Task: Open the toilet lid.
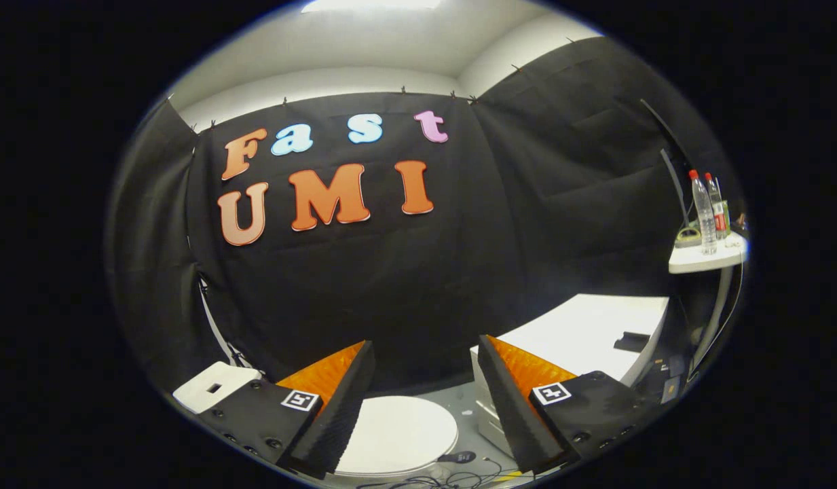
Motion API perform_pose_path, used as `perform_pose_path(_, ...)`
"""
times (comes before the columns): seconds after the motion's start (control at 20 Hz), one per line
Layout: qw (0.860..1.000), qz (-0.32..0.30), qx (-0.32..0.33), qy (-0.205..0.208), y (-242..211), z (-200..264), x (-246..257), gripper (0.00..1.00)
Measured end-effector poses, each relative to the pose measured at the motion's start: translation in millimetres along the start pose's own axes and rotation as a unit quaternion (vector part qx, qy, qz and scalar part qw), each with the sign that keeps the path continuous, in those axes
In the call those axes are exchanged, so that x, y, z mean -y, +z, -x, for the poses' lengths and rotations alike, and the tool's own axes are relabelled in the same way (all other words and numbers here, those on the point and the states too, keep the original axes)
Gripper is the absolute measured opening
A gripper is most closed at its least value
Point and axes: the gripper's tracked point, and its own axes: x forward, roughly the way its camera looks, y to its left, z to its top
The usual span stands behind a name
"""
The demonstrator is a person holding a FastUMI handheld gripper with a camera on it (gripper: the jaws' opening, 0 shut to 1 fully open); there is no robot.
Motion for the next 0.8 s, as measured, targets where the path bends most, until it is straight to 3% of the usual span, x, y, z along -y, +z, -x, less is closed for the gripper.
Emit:
perform_pose_path(0.45, 0.994, -0.054, -0.08, -0.053, -158.9, -3.5, 49.1, 0.99)
perform_pose_path(0.8, 0.982, -0.115, -0.126, -0.081, -251.6, -23.9, 86.9, 0.99)
